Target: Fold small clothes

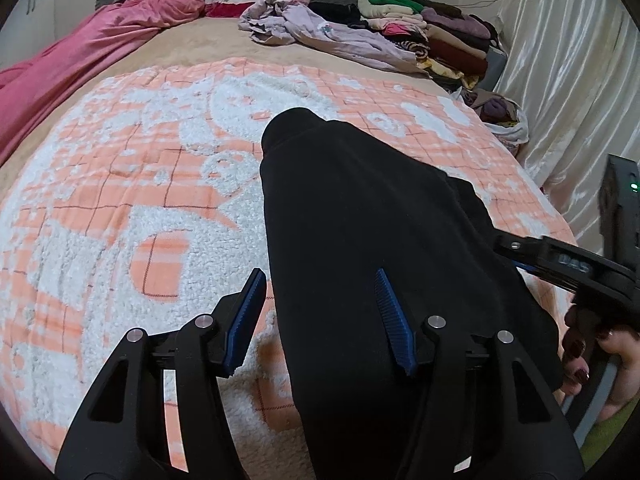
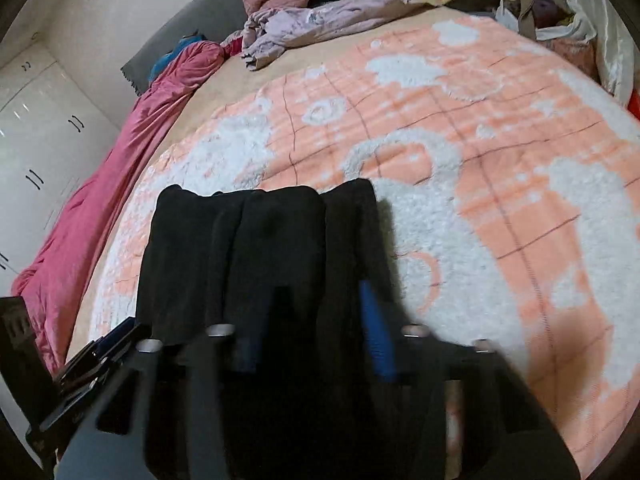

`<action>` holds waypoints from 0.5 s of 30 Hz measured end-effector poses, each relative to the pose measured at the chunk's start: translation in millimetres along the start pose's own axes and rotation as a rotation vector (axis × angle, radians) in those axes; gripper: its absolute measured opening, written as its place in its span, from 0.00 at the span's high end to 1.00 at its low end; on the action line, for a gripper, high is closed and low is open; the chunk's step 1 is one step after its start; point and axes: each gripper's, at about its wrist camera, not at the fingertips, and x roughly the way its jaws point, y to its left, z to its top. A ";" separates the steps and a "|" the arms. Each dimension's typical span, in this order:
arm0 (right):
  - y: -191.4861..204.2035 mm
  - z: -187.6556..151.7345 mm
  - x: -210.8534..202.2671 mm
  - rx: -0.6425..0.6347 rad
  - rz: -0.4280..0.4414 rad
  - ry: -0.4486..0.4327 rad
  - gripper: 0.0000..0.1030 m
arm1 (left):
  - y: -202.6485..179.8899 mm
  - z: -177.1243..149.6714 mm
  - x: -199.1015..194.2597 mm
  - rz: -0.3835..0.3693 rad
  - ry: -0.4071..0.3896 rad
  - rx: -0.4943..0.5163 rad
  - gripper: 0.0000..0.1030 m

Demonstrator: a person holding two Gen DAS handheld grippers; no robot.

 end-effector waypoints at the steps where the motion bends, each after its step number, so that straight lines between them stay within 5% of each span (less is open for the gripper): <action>1: 2.7 -0.7 0.0 -0.018 0.005 -0.007 0.77 | 0.5 -0.4 -0.2 -0.001 -0.001 -0.001 0.54; 5: 8.8 -1.8 -7.0 -0.069 0.010 -0.049 0.90 | 0.5 -0.8 -0.8 0.000 -0.003 -0.002 0.54; 11: 13.4 10.5 -46.4 -0.155 0.007 -0.178 0.91 | -9.0 0.2 -7.9 -0.028 -0.014 0.004 0.53; 15: 6.0 12.7 -36.6 -0.166 -0.074 -0.150 0.91 | -22.2 1.3 -8.2 -0.018 -0.014 0.028 0.51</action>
